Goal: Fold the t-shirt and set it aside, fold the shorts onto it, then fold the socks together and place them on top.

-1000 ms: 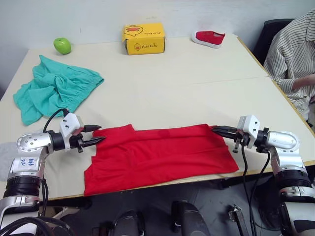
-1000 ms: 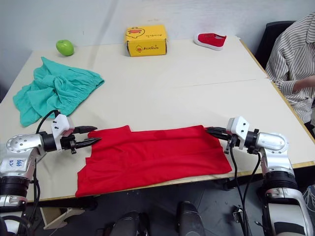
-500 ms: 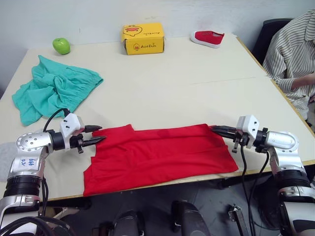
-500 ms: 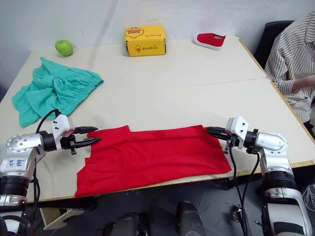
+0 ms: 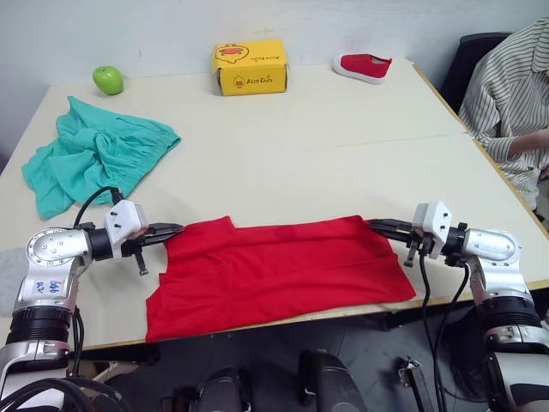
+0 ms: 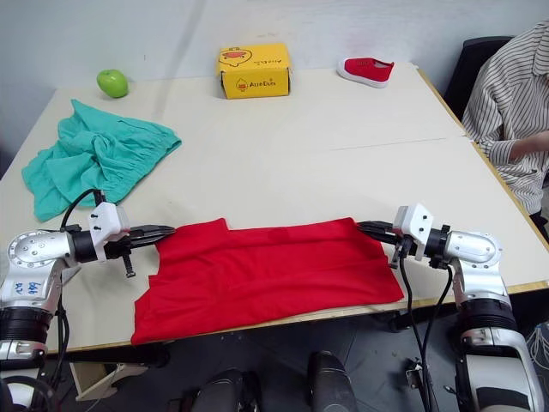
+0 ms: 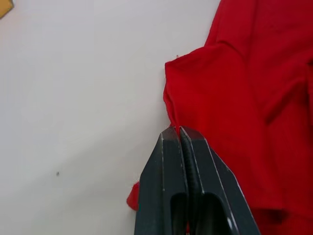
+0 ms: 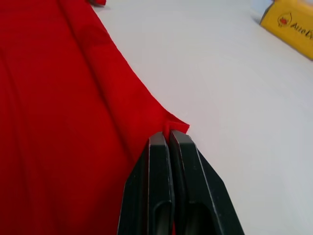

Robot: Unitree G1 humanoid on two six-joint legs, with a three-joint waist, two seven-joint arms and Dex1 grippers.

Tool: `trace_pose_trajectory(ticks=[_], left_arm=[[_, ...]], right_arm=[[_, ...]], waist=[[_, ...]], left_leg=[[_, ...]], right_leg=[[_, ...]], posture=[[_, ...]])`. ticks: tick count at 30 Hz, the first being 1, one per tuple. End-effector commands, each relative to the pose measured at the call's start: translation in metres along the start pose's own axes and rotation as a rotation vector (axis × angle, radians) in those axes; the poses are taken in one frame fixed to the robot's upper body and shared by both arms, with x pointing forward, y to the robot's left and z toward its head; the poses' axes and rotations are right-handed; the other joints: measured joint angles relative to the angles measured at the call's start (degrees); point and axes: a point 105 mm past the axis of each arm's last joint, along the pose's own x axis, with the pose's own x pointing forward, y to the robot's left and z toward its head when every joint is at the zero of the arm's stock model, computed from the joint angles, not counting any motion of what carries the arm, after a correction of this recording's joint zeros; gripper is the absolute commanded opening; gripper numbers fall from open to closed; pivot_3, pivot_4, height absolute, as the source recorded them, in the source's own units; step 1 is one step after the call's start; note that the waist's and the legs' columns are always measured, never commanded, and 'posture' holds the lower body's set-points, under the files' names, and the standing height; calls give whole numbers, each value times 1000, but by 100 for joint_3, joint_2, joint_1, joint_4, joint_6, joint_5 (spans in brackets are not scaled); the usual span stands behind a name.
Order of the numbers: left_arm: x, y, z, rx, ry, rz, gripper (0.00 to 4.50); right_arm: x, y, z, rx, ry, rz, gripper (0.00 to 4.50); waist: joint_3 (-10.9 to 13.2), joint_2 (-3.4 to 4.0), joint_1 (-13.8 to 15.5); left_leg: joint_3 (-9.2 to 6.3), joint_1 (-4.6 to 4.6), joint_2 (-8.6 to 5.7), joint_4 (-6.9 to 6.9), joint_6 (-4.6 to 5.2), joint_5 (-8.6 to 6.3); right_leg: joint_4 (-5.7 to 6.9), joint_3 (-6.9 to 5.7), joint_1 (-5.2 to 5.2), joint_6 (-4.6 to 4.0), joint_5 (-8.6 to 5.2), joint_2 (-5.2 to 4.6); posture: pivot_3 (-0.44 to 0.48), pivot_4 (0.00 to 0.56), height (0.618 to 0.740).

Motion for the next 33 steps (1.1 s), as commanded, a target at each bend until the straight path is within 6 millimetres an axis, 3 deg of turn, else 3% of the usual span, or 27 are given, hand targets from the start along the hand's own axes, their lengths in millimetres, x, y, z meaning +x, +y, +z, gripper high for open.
trace_pose_trajectory(ticks=[1,5,11,20,31,33], left_arm=[[-12,5,15,198,-10,12,18],[-18,4,24,346,-18,25,18],[-34,-26,23,596,16,-37,18],[-44,-62,20,766,29,-57,18],[-58,-72,-4,683,128,-60,18],[-62,-72,-6,577,135,-29,434]], right_arm=[[-16,-15,22,-167,-37,-56,0],[-26,-12,27,-279,-33,-72,0],[-46,6,18,-479,39,-101,0],[-63,38,-8,-504,116,-79,0],[-65,49,-21,-503,145,-52,0],[-69,54,-22,-405,149,-36,206]], waist=[[0,0,-1],[0,0,2],[0,0,-3],[0,0,9],[0,0,-15],[0,0,-10]], left_leg=[[0,0,0,0,0,0],[-1,0,0,0,0,0],[0,2,4,-7,0,-2],[4,7,25,-9,4,-5],[21,16,34,-14,6,-7],[22,17,37,-14,7,-8]], right_leg=[[-2,0,0,0,0,0],[-9,0,0,0,0,-2],[-27,0,0,0,0,-3],[-33,1,2,-1,0,-6],[-34,4,1,-6,-2,-1],[-33,6,1,-7,-3,-2]], posture=[[0,150,740],[0,150,740],[0,150,740],[0,150,740],[0,150,740],[0,150,740]])
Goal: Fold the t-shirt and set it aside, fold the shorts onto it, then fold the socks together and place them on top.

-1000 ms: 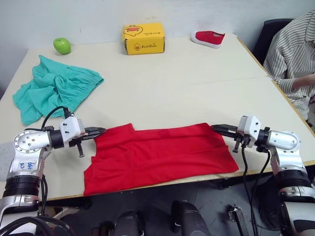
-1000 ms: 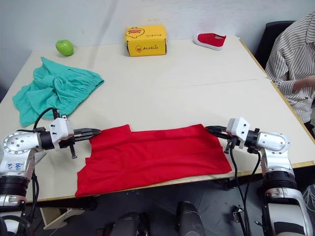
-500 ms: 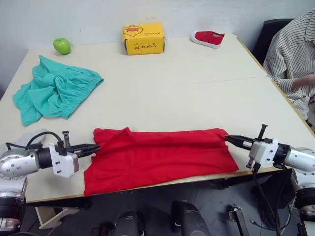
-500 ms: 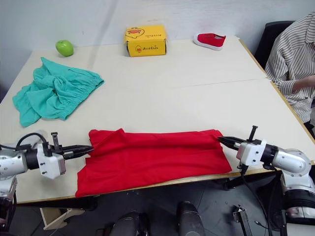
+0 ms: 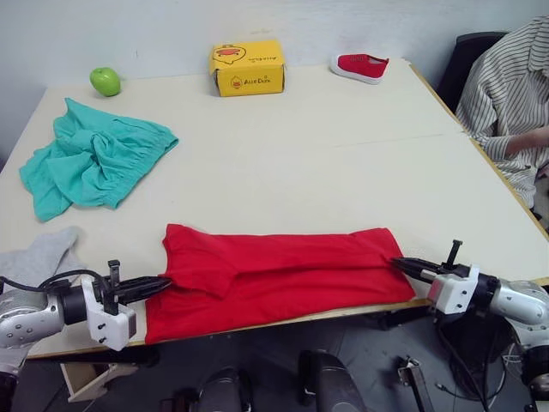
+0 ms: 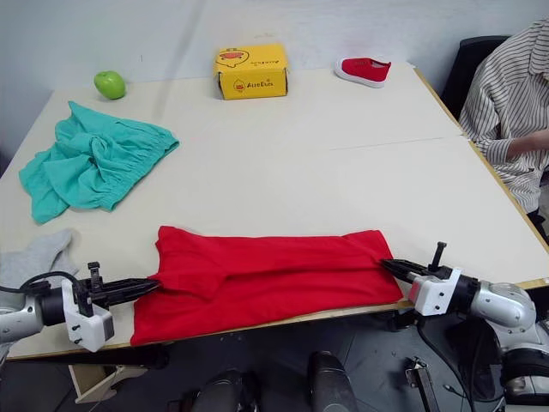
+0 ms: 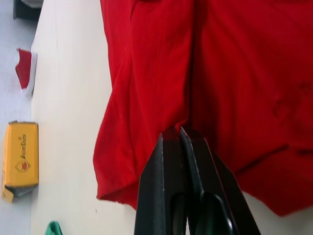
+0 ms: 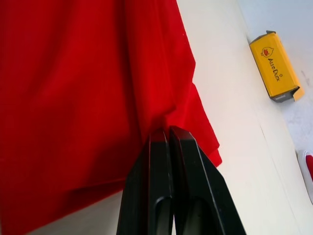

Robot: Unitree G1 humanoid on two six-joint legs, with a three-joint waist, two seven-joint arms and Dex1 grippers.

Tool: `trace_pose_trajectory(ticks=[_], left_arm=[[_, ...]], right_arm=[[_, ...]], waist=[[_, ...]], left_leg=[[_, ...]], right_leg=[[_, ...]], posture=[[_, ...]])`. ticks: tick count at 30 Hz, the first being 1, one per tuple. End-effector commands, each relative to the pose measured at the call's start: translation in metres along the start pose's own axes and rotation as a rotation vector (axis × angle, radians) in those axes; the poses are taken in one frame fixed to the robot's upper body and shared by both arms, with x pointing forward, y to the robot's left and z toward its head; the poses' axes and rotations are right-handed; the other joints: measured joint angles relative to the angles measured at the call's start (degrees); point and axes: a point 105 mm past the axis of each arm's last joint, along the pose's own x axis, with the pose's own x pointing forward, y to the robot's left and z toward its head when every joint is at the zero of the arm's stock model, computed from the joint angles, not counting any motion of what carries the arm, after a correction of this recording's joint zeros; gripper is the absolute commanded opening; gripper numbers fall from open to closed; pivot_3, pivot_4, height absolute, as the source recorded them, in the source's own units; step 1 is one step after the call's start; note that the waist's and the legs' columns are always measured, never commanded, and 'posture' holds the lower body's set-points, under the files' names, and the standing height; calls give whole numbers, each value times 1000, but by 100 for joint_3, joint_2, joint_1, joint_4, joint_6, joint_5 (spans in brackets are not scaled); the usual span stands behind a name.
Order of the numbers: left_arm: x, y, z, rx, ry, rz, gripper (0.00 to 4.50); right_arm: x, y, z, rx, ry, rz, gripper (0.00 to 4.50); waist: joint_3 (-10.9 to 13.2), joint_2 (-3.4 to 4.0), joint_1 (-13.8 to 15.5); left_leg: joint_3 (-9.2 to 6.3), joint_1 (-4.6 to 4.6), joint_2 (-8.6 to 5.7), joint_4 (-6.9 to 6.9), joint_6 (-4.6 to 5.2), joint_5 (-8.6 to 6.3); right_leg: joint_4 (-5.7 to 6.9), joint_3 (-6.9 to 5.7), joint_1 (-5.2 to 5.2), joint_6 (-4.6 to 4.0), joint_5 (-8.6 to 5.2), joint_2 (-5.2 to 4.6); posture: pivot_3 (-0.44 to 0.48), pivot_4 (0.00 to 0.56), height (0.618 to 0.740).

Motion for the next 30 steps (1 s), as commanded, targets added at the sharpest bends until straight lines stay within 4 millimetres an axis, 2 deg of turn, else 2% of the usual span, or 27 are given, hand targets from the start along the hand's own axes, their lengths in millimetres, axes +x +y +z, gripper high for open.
trace_pose_trajectory(ticks=[1,2,5,8,10,12,13,14,16,20,22,23,26,30], left_arm=[[-11,8,-4,-157,30,77,627],[-15,9,-7,-242,42,98,916],[-21,13,-9,-381,50,123,1857],[-33,27,-15,-690,29,221,2824],[-39,31,-12,-869,-4,214,2830],[-41,36,-5,-1070,-79,184,2830],[-37,40,2,-1140,-134,164,2830],[-30,45,8,-1173,-174,154,2641],[-15,52,15,-1173,-213,141,2202],[23,62,28,-1149,-262,139,877],[47,61,37,-1123,-281,115,243],[58,59,38,-1118,-271,110,46],[97,48,38,-1112,-227,123,46],[118,42,27,-1094,-134,182,46]], right_arm=[[-14,-2,1,90,6,8,435],[-16,-1,2,129,9,28,648],[-22,-2,7,179,-2,53,1679],[-37,-5,10,424,21,89,2726],[-44,-9,15,610,22,84,3362],[-42,-29,27,829,-34,28,3362],[-35,-40,38,919,-94,20,3248],[-27,-44,48,971,-132,40,2966],[-11,-45,62,967,-164,70,2320],[26,-39,77,920,-194,58,823],[49,-27,83,837,-184,72,120],[59,-22,86,820,-184,71,2],[95,-12,83,751,-147,-6,2],[116,-1,80,728,-110,-44,2]], waist=[[0,0,15],[0,0,19],[-1,-1,19],[-1,-2,35],[-1,-2,49],[-1,-2,62],[-2,0,56],[-3,0,45],[-8,-7,57],[-16,-12,166],[-17,-13,188],[-16,-14,200],[-19,-18,201],[-20,-19,180]], left_leg=[[0,1,2,-1,0,-2],[0,0,2,-1,1,-3],[0,1,5,7,2,-3],[-4,4,5,8,2,-4],[-13,3,8,6,-2,-6],[-14,-1,10,7,-3,-7],[-18,0,11,8,-3,-7],[-17,2,11,10,-3,-7],[-24,2,14,11,-8,-10],[-31,0,15,6,-29,-20],[-27,-12,4,8,-32,-21],[-27,-12,-3,11,-33,-20],[-23,-15,-14,19,-31,-19],[-20,-17,-15,21,-27,-16]], right_leg=[[-1,-1,1,-1,-1,1],[-1,-1,0,-2,-1,0],[1,-1,2,-2,-1,0],[4,-1,5,-2,0,0],[5,-1,5,-5,-2,0],[4,-2,4,-6,-3,1],[3,-3,6,-7,-3,1],[4,-1,5,-7,-3,1],[5,-2,6,-16,2,4],[2,-10,6,-30,-5,20],[0,-11,-2,-32,-6,27],[3,-13,-2,-32,-6,28],[3,-12,0,-31,-5,27],[5,-10,-2,-26,-2,26]], posture=[[0,150,740],[0,150,740],[0,150,740],[0,150,740],[0,150,740],[0,150,740],[0,150,740],[0,150,740],[0,150,740],[0,150,740],[0,150,740],[0,150,740],[0,150,740],[0,150,740]])
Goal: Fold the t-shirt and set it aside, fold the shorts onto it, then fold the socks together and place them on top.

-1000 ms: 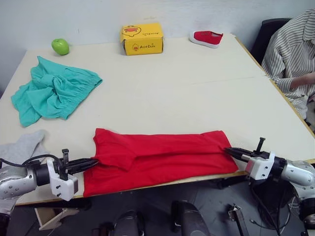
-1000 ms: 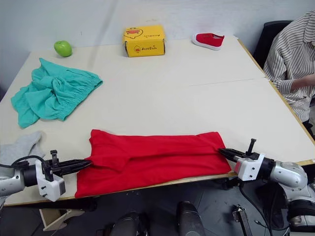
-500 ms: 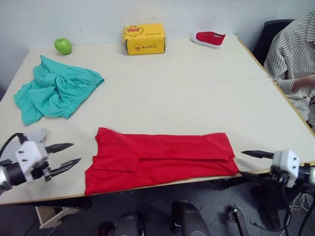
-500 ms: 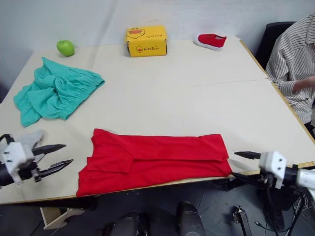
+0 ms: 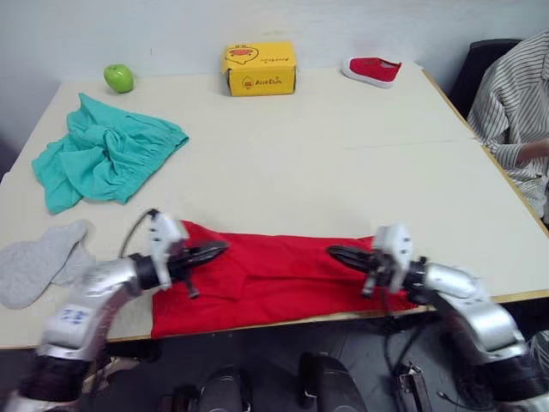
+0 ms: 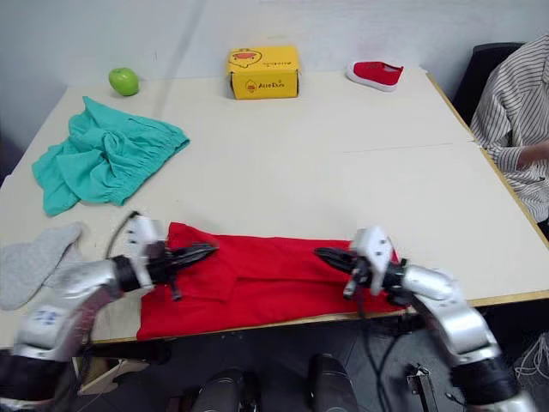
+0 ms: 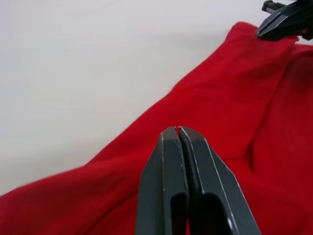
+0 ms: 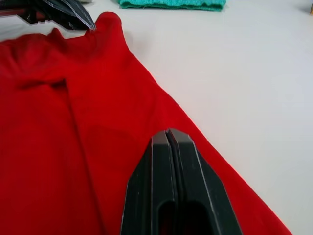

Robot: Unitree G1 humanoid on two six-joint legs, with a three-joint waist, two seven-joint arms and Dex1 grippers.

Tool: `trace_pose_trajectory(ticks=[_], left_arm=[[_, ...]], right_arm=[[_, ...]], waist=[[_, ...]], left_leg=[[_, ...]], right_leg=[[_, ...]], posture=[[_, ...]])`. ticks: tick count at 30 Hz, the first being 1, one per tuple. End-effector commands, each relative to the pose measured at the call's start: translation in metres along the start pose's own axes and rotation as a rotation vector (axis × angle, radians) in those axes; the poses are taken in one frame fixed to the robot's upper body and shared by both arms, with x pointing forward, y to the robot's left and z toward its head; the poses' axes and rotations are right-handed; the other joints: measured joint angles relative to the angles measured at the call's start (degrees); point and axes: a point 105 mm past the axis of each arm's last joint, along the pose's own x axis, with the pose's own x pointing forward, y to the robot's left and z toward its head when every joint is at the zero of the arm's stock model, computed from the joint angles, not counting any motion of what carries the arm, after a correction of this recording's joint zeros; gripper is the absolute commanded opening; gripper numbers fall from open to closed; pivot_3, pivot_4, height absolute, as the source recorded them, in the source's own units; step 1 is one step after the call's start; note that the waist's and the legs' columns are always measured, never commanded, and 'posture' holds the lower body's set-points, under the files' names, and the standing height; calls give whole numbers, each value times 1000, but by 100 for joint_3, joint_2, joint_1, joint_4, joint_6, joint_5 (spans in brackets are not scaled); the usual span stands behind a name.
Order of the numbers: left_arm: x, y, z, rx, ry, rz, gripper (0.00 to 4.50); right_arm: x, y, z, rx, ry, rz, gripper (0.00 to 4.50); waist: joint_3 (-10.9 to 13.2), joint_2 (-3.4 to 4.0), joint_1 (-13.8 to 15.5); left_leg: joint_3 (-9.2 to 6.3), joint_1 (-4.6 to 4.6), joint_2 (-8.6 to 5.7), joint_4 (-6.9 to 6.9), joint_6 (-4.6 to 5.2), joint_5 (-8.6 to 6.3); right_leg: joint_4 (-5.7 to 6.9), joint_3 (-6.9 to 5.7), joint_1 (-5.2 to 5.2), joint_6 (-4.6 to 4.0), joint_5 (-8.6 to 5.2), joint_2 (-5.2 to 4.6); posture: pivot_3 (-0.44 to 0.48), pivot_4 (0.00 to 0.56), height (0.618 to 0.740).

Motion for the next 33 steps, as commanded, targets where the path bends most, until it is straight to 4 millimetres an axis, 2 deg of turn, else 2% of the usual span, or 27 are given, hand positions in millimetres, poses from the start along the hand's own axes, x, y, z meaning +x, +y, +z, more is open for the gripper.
trace_pose_trajectory(ticks=[1,3,10,14,18,21,22,24,25,29,33], left_arm=[[5,19,-7,53,35,151,46],[5,28,-15,39,64,234,46],[-35,65,-34,-54,110,557,46],[-48,71,-43,-76,135,576,46],[-58,79,-47,-60,118,599,46],[-61,79,-32,-83,-6,558,46],[-64,76,-21,-82,-67,504,46],[-71,60,6,-61,-159,341,430],[-73,54,13,-54,-179,285,608],[-78,19,33,43,-159,36,1839],[-73,-10,40,96,-163,-138,3109]], right_arm=[[5,-8,-9,-41,31,-92,2],[0,-12,-21,-52,72,-134,2],[-64,-64,-57,-4,214,-400,2],[-90,-84,-70,54,236,-504,2],[-102,-98,-69,134,173,-592,2],[-106,-106,-56,184,81,-586,2],[-105,-106,-43,217,12,-528,2],[-106,-99,-21,244,-23,-353,377],[-107,-96,-16,250,-17,-295,582],[-109,-100,-12,237,136,-109,1950],[-100,-111,-16,216,265,2,3290]], waist=[[0,0,-4],[-1,-1,-5],[-14,-19,-7],[-42,-27,-10],[-81,-40,-13],[-83,-37,-31],[-83,-36,-31],[-79,-32,-34],[-76,-29,-28],[-76,-28,-23],[-75,-27,-33]], left_leg=[[-1,1,2,-1,0,0],[-1,1,3,0,0,1],[-1,15,2,0,7,4],[-3,24,6,0,7,5],[-4,30,19,-2,5,4],[-2,31,27,-3,3,5],[-1,31,30,-4,2,5],[-1,18,32,-4,1,5],[0,11,35,-5,1,5],[0,12,34,-5,5,3],[1,14,35,-7,5,1]], right_leg=[[-1,0,0,-1,0,1],[0,-1,0,-1,0,0],[4,0,12,0,0,-9],[3,-3,21,-1,0,-7],[3,-4,25,-3,-2,-5],[4,-3,25,-4,-2,-4],[6,-3,23,-7,-4,-3],[9,-3,9,-9,-5,-2],[10,-4,4,-10,-5,-3],[2,-5,5,-11,-6,-7],[-2,-6,5,-14,-8,-8]], posture=[[0,150,740],[0,150,740],[0,150,740],[0,150,740],[0,150,740],[0,150,740],[0,150,740],[0,150,740],[0,150,740],[0,150,740],[0,150,740]])
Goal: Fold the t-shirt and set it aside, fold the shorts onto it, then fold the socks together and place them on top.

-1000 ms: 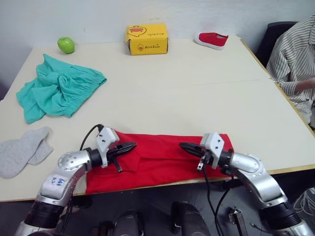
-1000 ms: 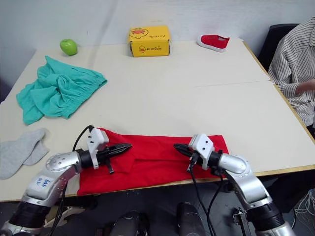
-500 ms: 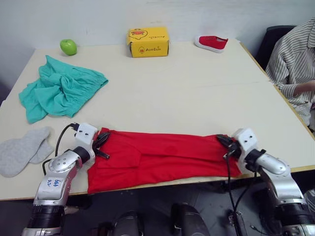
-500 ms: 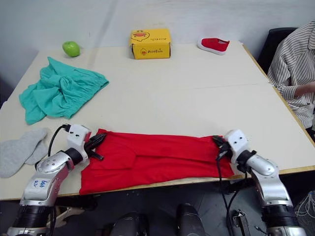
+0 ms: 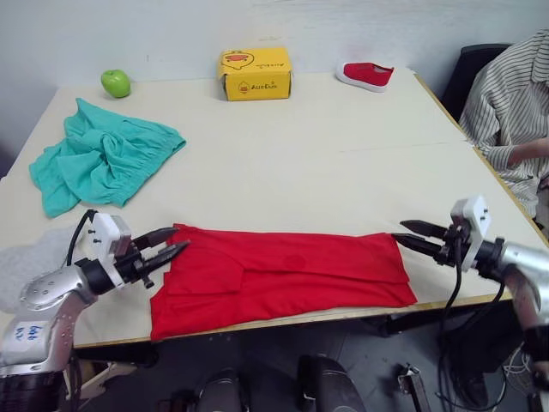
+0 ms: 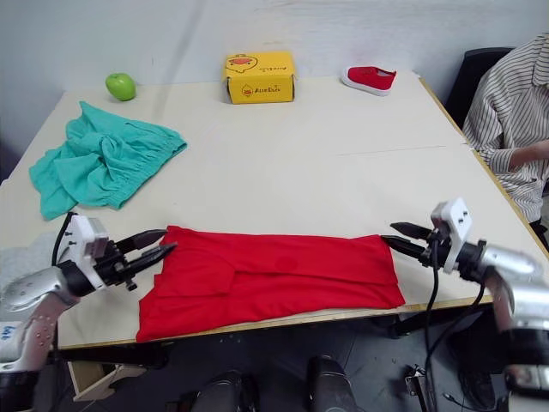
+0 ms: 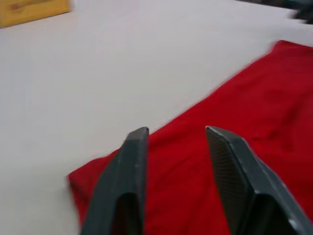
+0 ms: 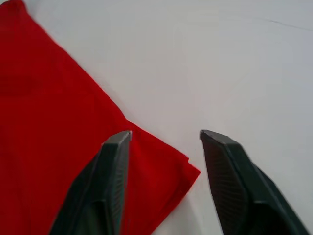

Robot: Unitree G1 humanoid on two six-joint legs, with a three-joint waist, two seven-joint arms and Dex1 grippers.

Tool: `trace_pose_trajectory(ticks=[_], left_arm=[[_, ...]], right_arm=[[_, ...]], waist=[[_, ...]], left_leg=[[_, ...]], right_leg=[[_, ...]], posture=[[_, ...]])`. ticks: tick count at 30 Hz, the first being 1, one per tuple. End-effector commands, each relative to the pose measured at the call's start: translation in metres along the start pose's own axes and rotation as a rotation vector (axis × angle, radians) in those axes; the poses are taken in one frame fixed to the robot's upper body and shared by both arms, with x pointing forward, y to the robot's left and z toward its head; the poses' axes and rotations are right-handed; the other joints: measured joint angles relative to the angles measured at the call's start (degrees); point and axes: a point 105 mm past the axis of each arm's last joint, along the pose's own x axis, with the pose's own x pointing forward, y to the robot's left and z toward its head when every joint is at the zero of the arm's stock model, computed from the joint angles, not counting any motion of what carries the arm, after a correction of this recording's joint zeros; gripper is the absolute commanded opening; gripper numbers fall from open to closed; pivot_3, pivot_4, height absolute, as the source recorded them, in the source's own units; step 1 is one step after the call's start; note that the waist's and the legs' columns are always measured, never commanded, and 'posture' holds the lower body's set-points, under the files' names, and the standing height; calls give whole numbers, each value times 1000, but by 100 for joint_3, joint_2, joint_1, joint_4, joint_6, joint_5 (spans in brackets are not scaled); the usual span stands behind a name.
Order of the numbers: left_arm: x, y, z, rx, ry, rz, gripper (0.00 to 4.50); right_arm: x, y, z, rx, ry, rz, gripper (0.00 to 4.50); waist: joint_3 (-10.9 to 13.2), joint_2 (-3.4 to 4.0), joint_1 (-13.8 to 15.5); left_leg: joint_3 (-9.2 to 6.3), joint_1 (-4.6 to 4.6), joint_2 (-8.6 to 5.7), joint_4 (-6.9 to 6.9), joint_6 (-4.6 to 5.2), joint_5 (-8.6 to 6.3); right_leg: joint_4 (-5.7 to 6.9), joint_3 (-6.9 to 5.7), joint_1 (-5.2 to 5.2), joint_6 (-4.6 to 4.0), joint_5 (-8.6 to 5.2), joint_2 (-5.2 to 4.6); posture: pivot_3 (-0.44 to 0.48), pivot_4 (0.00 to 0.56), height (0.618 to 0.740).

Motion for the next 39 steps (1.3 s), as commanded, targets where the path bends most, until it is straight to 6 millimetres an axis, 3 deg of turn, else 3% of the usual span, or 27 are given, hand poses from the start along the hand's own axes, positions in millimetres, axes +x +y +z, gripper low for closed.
trace_pose_trajectory(ticks=[1,3,4,8,11,17,21,22,27,30,35,39], left_arm=[[7,-26,11,48,-36,-156,3397],[10,-34,6,54,-12,-199,3978],[13,-41,5,59,-21,-232,4442],[17,-47,4,38,-56,-241,4481],[16,-48,5,25,-65,-236,4500],[14,-47,6,14,-86,-214,4500],[16,-47,9,-24,-122,-209,4500],[17,-45,9,-25,-132,-195,4500],[24,-28,16,-25,-228,-35,4500],[26,-15,19,-30,-287,89,4500],[30,-7,14,-28,-306,192,4500],[29,-5,14,-6,-288,199,4500]], right_arm=[[8,-5,-8,-9,117,75,3637],[15,-10,-12,-36,186,109,4272],[24,-13,-14,-28,223,121,4304],[44,-16,-27,-29,362,185,4304],[47,-3,-27,30,403,314,3678],[47,18,-26,19,477,469,1626],[56,0,-4,-97,424,392,217],[59,-8,4,-144,404,342,102],[78,-58,61,-293,247,-65,102],[88,-74,88,-332,154,-252,102],[104,-72,93,-307,72,-294,102],[99,-71,73,-210,123,-249,1094]], waist=[[1,1,-5],[2,4,-6],[4,6,-3],[9,15,-56],[7,12,-109],[7,12,-133],[7,12,-137],[8,13,-141],[34,53,-171],[39,61,-172],[40,62,-169],[41,63,-145]], left_leg=[[1,-1,-1,0,-1,0],[2,-4,-6,0,-5,-1],[5,-5,-9,0,-6,-1],[14,-1,-12,2,-8,-1],[11,-2,-6,2,-12,0],[3,-3,10,2,-13,-1],[1,-3,9,2,-14,-1],[3,-3,7,2,-14,-1],[10,-3,4,3,-15,0],[10,-7,3,2,-17,1],[9,-9,-3,0,-20,0],[8,-12,-1,1,-17,2]], right_leg=[[0,-1,-1,-1,-1,1],[0,-1,-4,-5,-3,5],[0,-1,-6,-6,-3,7],[4,4,-9,-7,-4,9],[5,1,-7,-8,-5,13],[7,-1,-6,-11,-6,4],[7,-3,-6,-12,-6,2],[7,-3,-6,-12,-6,3],[10,3,-9,-11,-6,5],[15,9,-13,-12,-7,4],[9,7,-11,-13,-7,11],[11,5,-11,-11,-6,10]], posture=[[0,150,740],[0,150,740],[0,150,740],[0,150,740],[0,150,740],[0,150,740],[0,150,740],[0,150,740],[0,150,740],[0,150,740],[0,150,740],[0,150,740]])
